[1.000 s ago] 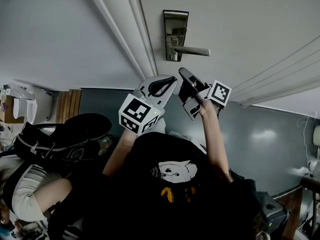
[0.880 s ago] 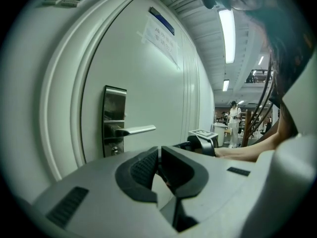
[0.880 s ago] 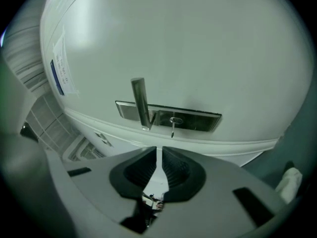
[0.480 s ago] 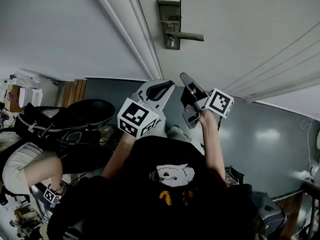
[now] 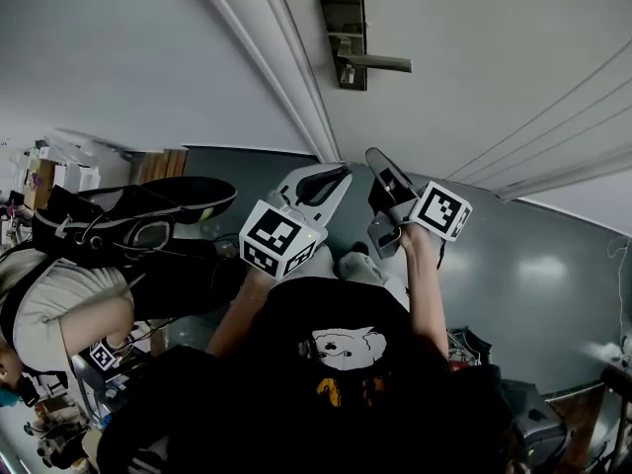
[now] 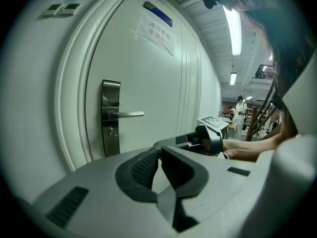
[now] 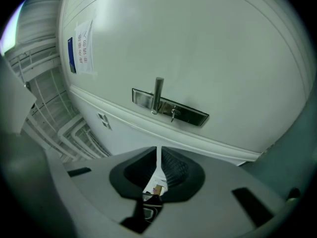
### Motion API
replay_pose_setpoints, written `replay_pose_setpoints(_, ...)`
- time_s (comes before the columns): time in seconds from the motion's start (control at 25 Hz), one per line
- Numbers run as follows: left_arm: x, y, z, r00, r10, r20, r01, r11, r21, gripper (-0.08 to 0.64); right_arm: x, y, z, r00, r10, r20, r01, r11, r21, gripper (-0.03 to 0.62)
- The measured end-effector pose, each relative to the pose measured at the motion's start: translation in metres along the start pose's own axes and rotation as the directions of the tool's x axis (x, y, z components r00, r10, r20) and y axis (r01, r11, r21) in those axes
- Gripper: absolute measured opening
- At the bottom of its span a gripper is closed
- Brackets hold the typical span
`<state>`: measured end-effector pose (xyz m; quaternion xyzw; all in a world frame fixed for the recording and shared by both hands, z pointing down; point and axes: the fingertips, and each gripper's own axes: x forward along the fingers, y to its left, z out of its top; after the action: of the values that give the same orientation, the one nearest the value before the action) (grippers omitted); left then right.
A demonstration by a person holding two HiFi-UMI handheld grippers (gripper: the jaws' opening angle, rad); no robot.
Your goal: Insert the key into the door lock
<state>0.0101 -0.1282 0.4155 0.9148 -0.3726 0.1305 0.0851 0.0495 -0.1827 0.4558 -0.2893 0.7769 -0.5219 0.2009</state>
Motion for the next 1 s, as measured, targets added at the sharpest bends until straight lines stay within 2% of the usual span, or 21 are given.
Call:
replay_pose_setpoints(0.28, 0.010, 0.003, 0.005, 1.000, -0.015, -0.004, 0.015, 1.000, -0.008, 0.025, -0.002, -0.002, 0.007, 0.999, -0.031, 0.008, 0.031, 0.999, -0.016, 0.025)
replay_pose_setpoints(0.72, 0.019, 0.017, -0.004, 0.996, -0.091, 0.003, 0.091, 0.996, -0.015, 0.025, -0.003, -0.008, -0.001, 0.990, -0.101, 0.094, 0.103, 0.994, -0.020, 0.023)
replay_pose_setpoints(0.88, -0.012, 0.019, -0.006, 0.992, -0.119, 0.027, 0.120, 0.992, -0.026, 0.025, -0.006, 0.011, -0.025, 0.980, -0.139, 0.144, 0.145, 0.989, -0.033, 0.024)
replay_pose_setpoints(1.0, -0.031, -0.008, -0.007, 0.990, -0.135, 0.051, 0.136, 0.991, -0.017, 0.025, -0.036, 0.028, -0.042, 0.974, -0.142, 0.177, 0.154, 0.986, -0.057, 0.021)
